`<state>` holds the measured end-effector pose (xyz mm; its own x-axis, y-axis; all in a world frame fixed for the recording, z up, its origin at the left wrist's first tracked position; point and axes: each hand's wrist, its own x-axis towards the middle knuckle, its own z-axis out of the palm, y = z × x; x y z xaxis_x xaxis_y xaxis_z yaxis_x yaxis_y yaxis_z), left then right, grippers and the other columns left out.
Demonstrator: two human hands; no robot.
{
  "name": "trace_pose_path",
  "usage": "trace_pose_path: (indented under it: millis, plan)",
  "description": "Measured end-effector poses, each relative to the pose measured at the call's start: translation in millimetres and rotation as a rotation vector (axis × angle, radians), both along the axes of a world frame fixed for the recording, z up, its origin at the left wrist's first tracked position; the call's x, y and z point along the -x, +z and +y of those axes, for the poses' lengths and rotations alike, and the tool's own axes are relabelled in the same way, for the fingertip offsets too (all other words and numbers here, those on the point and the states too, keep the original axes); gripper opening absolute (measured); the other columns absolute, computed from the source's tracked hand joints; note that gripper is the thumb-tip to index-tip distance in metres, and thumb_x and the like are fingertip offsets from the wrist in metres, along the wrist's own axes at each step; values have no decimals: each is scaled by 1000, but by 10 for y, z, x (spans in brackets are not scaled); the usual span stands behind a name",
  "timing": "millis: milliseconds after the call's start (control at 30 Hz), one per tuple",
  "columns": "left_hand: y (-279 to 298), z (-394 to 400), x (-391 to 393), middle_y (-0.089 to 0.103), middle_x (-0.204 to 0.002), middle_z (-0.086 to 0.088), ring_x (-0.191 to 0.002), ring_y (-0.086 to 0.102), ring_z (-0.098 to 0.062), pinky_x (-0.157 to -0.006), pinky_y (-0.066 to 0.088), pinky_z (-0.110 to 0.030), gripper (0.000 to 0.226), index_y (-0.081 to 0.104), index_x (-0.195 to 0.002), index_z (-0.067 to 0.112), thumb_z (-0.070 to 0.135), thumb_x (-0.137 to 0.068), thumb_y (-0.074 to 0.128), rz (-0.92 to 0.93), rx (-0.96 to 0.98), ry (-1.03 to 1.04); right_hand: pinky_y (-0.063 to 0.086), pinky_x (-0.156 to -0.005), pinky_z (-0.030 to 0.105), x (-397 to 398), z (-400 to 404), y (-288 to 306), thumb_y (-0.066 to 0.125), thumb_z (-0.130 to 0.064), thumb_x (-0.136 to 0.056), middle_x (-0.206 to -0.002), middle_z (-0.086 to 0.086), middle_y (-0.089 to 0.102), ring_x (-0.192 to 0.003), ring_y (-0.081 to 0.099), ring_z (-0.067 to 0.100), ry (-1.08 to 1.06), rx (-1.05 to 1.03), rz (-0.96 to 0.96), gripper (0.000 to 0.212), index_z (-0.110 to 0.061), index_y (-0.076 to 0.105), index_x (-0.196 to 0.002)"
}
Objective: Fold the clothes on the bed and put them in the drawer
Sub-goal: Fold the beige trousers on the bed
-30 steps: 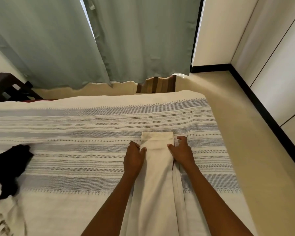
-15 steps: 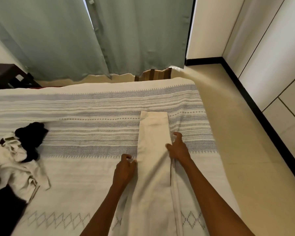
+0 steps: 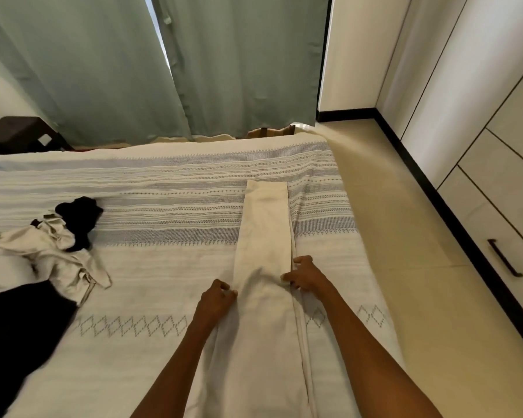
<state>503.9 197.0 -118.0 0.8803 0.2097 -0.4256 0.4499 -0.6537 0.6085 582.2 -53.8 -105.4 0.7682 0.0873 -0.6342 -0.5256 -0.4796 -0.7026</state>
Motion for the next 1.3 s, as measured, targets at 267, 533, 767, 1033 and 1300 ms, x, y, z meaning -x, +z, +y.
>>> trace_pose_path:
  millis: [267, 533, 767, 1033, 1300]
  plan:
    - [-23, 35, 719, 66, -101, -1, -98, 65, -23, -80, 48, -31, 15, 53, -103, 22, 30, -93, 62, 32, -62, -22, 43, -91, 32, 361, 104, 60, 65, -23, -93, -127, 13, 62, -115, 60, 32, -123, 88, -325, 50, -18, 42, -136]
    - [-97, 40, 1231, 69, -112, -5, -105, 63, -22, -79, 42, -27, 21, 60, -111, 19, 32, -94, 62, -32, -114, -41, 54, -86, 39, 642, 72, -76, 73, -43, -86, -130, 20, 58, -116, 61, 36, -41, 147, -100, 92, 4, 23, -146]
    - [-52, 62, 1599, 66, -100, 2, -89, 61, -15, -75, 47, -31, 24, 57, -104, 19, 41, -95, 59, -44, -160, -92, 57, -87, 45, 1182, -66, -262, 66, -37, -87, -124, 13, 59, -112, 62, 33, -235, 97, -175, 66, -4, 40, -138]
    - [29, 101, 2041, 62, -99, 3, -86, 58, -15, -67, 39, -28, 21, 54, -106, 21, 39, -96, 59, -87, -193, -118, 52, -51, 29, 1777, -152, -34, 69, -17, -87, -67, 7, 63, -57, 61, 20, -68, 124, -145, 20, -12, 58, -71]
    - [35, 316, 2685, 64, -81, 10, -71, 61, -8, -64, 45, -27, 14, 49, -107, 32, 39, -98, 56, -200, -123, -212, 39, -41, 19, 2348, -228, -87, 75, -33, -90, -57, 5, 61, -41, 54, 12, -59, 22, -268, 31, -4, 68, -83]
